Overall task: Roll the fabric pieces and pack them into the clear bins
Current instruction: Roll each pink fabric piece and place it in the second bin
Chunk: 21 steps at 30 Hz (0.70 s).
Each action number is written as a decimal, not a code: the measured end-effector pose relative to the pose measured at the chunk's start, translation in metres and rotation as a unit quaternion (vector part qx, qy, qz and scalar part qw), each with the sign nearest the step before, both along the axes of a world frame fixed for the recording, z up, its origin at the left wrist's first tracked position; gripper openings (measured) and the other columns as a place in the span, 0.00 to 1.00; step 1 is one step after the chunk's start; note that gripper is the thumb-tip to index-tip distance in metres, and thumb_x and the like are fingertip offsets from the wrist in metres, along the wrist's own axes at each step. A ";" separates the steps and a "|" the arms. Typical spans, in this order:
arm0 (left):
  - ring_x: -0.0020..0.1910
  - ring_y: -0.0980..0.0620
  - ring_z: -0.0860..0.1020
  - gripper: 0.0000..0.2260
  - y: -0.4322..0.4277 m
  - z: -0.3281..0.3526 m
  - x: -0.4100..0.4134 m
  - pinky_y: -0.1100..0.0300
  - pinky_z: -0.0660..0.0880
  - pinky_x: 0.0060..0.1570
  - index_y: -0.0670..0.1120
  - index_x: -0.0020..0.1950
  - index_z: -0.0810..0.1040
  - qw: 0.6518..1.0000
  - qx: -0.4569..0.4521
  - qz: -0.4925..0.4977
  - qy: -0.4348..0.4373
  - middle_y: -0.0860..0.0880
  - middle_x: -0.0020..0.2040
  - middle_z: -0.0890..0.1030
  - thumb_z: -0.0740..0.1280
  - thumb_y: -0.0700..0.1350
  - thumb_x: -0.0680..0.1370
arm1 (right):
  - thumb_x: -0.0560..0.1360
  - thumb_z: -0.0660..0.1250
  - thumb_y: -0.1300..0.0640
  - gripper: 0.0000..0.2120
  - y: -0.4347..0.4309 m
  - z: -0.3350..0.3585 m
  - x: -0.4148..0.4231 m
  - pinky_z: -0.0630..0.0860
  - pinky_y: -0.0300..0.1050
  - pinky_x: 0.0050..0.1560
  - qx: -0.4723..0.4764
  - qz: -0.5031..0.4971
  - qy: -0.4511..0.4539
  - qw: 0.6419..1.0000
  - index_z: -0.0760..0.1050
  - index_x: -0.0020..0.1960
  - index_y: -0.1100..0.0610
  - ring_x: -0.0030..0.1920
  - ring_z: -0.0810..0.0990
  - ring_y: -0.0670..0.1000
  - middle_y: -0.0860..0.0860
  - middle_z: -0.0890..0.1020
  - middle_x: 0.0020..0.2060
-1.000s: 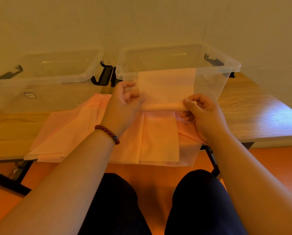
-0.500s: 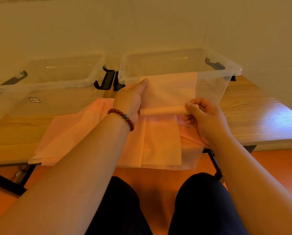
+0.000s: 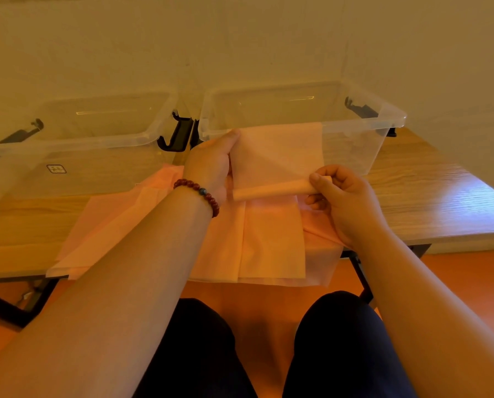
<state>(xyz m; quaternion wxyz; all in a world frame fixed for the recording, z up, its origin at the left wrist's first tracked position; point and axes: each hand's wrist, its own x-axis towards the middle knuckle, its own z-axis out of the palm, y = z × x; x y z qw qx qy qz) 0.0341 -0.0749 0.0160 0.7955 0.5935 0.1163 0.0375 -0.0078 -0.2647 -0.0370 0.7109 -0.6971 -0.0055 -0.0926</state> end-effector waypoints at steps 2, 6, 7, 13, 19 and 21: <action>0.47 0.49 0.81 0.05 0.000 0.000 0.000 0.50 0.80 0.45 0.50 0.45 0.76 1.000 0.006 -0.003 -0.002 0.49 0.47 0.82 0.70 0.49 0.76 | 0.78 0.67 0.58 0.03 0.000 0.000 0.000 0.77 0.40 0.37 0.004 0.005 0.001 1.000 0.76 0.45 0.54 0.32 0.80 0.45 0.47 0.82 0.30; 0.47 0.51 0.81 0.06 0.003 -0.008 -0.010 0.53 0.80 0.44 0.52 0.46 0.75 0.998 0.035 -0.045 0.007 0.51 0.47 0.81 0.68 0.52 0.77 | 0.78 0.66 0.60 0.03 0.000 0.001 -0.001 0.79 0.45 0.41 0.028 0.015 0.007 0.999 0.76 0.45 0.55 0.35 0.81 0.48 0.49 0.82 0.32; 0.47 0.51 0.81 0.05 0.004 -0.012 -0.013 0.53 0.80 0.46 0.52 0.46 0.75 0.997 0.048 -0.057 0.009 0.51 0.47 0.82 0.68 0.52 0.77 | 0.78 0.67 0.60 0.03 0.000 0.002 -0.002 0.80 0.46 0.43 0.037 0.015 0.009 0.999 0.76 0.45 0.56 0.35 0.82 0.48 0.49 0.83 0.32; 0.47 0.52 0.80 0.04 0.015 -0.028 -0.030 0.57 0.82 0.42 0.45 0.51 0.77 0.988 0.081 -0.130 -0.005 0.51 0.49 0.79 0.67 0.39 0.77 | 0.77 0.67 0.61 0.03 0.001 0.004 -0.003 0.82 0.48 0.46 0.056 0.015 0.024 0.998 0.76 0.45 0.56 0.37 0.84 0.49 0.49 0.84 0.33; 0.47 0.54 0.80 0.14 0.021 -0.039 -0.029 0.64 0.78 0.34 0.54 0.56 0.72 0.988 0.124 -0.068 -0.065 0.50 0.55 0.77 0.70 0.40 0.75 | 0.76 0.68 0.63 0.03 0.003 0.006 -0.004 0.82 0.42 0.45 0.048 0.030 0.036 0.998 0.76 0.45 0.57 0.40 0.85 0.49 0.49 0.85 0.35; 0.48 0.53 0.80 0.19 0.021 -0.045 -0.030 0.62 0.79 0.37 0.56 0.61 0.69 0.988 0.108 -0.072 -0.082 0.53 0.52 0.77 0.70 0.39 0.75 | 0.75 0.69 0.64 0.03 0.002 0.006 -0.004 0.82 0.41 0.45 0.046 0.030 0.042 0.998 0.77 0.47 0.57 0.41 0.85 0.49 0.48 0.85 0.35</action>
